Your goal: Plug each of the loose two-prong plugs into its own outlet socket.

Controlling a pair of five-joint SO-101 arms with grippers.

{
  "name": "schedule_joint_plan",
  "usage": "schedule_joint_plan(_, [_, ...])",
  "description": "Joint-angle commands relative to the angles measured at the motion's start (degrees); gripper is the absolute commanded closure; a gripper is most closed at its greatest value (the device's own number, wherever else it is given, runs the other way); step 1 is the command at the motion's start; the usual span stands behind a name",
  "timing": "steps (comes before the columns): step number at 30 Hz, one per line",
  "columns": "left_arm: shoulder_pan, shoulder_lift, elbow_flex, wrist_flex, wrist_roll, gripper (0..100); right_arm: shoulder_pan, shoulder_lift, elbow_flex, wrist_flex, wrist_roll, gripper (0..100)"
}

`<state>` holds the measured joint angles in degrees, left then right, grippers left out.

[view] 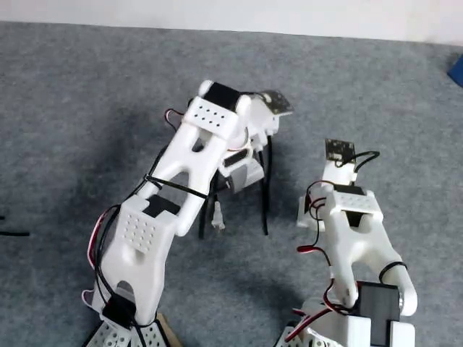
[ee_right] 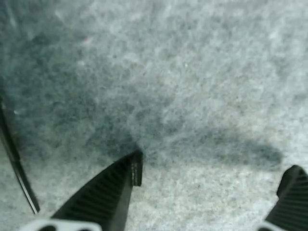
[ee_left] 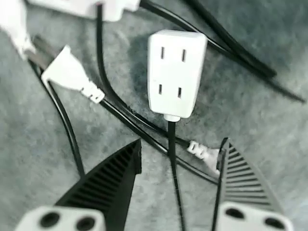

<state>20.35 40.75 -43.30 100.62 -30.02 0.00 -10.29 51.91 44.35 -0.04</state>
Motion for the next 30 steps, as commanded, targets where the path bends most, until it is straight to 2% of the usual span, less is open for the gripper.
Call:
schedule_joint_plan(1, [-2.8, -1.5, -1.7, -5.5, -9.6, 73, 0.7, 0.0, -0.2, -2.0, -0.4, 57.7])
schedule_joint_plan(4, [-4.6, 1.3, -1.6, -9.9, -13.7, 73, 0.7, 0.0, 0.0, -2.0, -0.4, 57.7])
schedule_joint_plan(7, [-4.4, 3.6, -1.8, -10.9, -15.6, 73, 0.7, 0.0, 0.0, -2.0, -0.4, 57.7])
schedule_joint_plan(14, [-0.6, 4.4, -1.7, -11.1, -15.6, 73, -0.5, 0.0, 0.0, -2.0, -0.3, 57.7])
schedule_joint_plan(20, [0.0, 3.7, -1.9, -10.0, -13.6, 73, -0.5, 0.0, 0.0, -2.0, -0.3, 57.7])
schedule_joint_plan(25, [0.8, 2.0, -1.8, -6.7, -12.9, 66, -0.5, 0.0, 0.0, -2.0, -0.3, 57.7])
schedule_joint_plan(30, [2.1, 2.1, -1.8, -7.0, -11.5, 66, -0.5, 0.0, 0.0, -2.0, -0.3, 57.7])
